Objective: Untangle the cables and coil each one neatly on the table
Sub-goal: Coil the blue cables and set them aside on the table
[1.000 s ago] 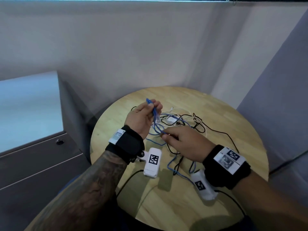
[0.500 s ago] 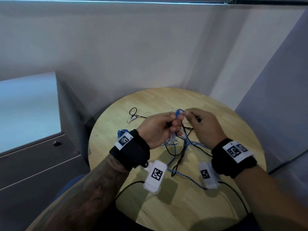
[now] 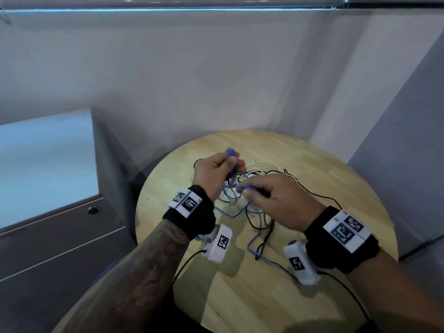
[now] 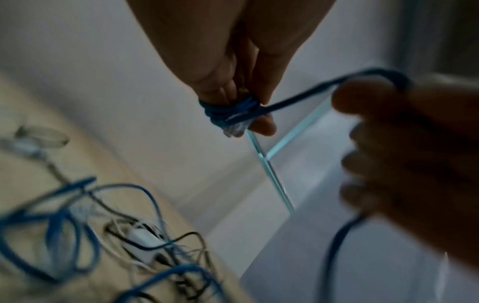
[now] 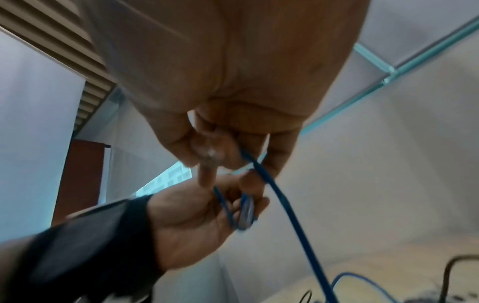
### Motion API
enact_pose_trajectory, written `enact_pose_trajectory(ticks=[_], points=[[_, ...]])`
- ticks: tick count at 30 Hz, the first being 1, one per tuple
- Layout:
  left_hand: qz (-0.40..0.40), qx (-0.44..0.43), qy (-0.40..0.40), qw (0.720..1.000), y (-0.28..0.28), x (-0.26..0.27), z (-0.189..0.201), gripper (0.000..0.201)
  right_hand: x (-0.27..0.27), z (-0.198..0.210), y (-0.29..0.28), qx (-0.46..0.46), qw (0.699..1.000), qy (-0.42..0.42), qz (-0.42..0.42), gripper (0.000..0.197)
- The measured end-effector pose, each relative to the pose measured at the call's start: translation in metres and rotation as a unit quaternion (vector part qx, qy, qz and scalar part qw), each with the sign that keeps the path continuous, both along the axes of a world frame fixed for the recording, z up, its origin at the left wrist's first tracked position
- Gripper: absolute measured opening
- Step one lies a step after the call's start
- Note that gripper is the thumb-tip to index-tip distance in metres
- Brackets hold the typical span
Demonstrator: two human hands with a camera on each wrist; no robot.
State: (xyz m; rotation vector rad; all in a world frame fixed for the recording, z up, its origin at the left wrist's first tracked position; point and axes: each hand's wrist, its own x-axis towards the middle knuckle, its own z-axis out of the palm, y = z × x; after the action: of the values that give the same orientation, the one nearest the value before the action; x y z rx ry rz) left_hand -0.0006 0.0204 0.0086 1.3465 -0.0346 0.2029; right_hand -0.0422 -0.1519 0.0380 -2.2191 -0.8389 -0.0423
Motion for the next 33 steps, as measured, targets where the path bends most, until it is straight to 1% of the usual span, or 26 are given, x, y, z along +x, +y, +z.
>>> enact_pose_trajectory(ticks=[1, 2, 3, 4, 6, 8, 9, 11, 13, 14, 15, 16, 18, 20, 22, 24, 26, 27, 28, 30, 31, 33], points=[[-0.024, 0.075, -0.012, 0.997, -0.006, -0.005, 0.0, 0.017, 0.006, 0.007, -0.004, 0.043, 0.998, -0.016, -0.031, 0.014], [-0.057, 0.118, -0.017, 0.991, -0.012, -0.009, 0.0, 0.017, 0.012, 0.011, -0.008, 0.09, 0.994, -0.025, -0.065, 0.012], [-0.092, 0.128, -0.008, 0.988, -0.017, -0.013, 0.001, 0.018, 0.017, 0.014, -0.013, 0.128, 0.986, -0.033, -0.098, 0.013], [-0.125, 0.115, 0.011, 0.985, -0.022, -0.015, 0.004, 0.021, 0.022, 0.017, -0.017, 0.153, 0.98, -0.039, -0.124, 0.014], [-0.196, 0.056, 0.054, 0.977, -0.027, -0.019, 0.011, 0.027, 0.031, 0.014, -0.024, 0.189, 0.969, -0.024, -0.159, 0.01], [-0.262, -0.015, 0.08, 0.962, -0.029, -0.025, 0.021, 0.022, 0.038, 0.007, -0.028, 0.221, 0.961, -0.003, -0.168, 0.009], [-0.279, -0.061, 0.088, 0.954, -0.028, -0.025, 0.026, 0.021, 0.041, 0.001, -0.027, 0.227, 0.96, 0.006, -0.162, 0.012], [-0.283, -0.191, 0.106, 0.934, -0.025, -0.023, 0.033, 0.022, 0.044, -0.013, -0.023, 0.202, 0.97, 0.031, -0.133, 0.02], [-0.251, -0.32, 0.106, 0.907, -0.019, -0.016, 0.038, 0.022, 0.042, -0.029, -0.017, 0.138, 0.983, 0.056, -0.103, 0.021], [-0.218, -0.363, 0.095, 0.901, -0.015, -0.009, 0.039, 0.022, 0.039, -0.036, -0.015, 0.089, 0.99, 0.062, -0.094, 0.021], [-0.178, -0.387, 0.08, 0.901, -0.01, -0.002, 0.04, 0.024, 0.036, -0.041, -0.014, 0.037, 0.994, 0.062, -0.086, 0.022], [-0.132, -0.39, 0.068, 0.909, -0.006, 0.007, 0.04, 0.024, 0.032, -0.044, -0.014, -0.009, 0.995, 0.055, -0.077, 0.024], [-0.046, -0.357, 0.049, 0.932, 0.003, 0.023, 0.032, 0.025, 0.026, -0.041, -0.012, -0.058, 0.997, 0.024, -0.054, 0.023], [0.018, -0.276, 0.026, 0.961, 0.009, 0.034, 0.017, 0.023, 0.022, -0.032, -0.01, -0.05, 0.998, -0.013, -0.038, 0.02], [0.054, -0.168, 0.016, 0.984, 0.009, 0.038, 0.002, 0.017, 0.022, -0.023, -0.011, 0.021, 0.999, -0.008, -0.048, 0.022], [0.051, -0.029, 0.009, 0.998, 0.0, 0.033, -0.005, 0.016, 0.026, -0.012, -0.012, 0.091, 0.994, -0.002, -0.061, 0.023], [0.022, 0.084, -0.003, 0.996, -0.012, 0.025, -0.004, 0.016, 0.03, -0.001, -0.012, 0.108, 0.991, -0.022, -0.073, 0.021], [-0.006, 0.118, -0.005, 0.993, -0.019, 0.021, -0.002, 0.016, 0.033, 0.003, -0.013, 0.111, 0.99, -0.04, -0.084, 0.02], [-0.042, 0.134, -0.002, 0.99, -0.024, 0.016, 0.0, 0.018, 0.038, 0.005, -0.015, 0.118, 0.986, -0.058, -0.102, 0.019], [-0.12, 0.121, 0.024, 0.985, -0.031, 0.01, 0.005, 0.027, 0.049, 0.005, -0.022, 0.134, 0.976, -0.083, -0.15, 0.018], [-0.158, 0.101, 0.043, 0.981, -0.032, 0.008, 0.008, 0.03, 0.054, 0.004, -0.026, 0.135, 0.972, -0.086, -0.171, 0.017], [-0.234, 0.039, 0.077, 0.968, -0.032, 0.002, 0.018, 0.027, 0.061, 0.0, -0.03, 0.147, 0.968, -0.065, -0.191, 0.016]])
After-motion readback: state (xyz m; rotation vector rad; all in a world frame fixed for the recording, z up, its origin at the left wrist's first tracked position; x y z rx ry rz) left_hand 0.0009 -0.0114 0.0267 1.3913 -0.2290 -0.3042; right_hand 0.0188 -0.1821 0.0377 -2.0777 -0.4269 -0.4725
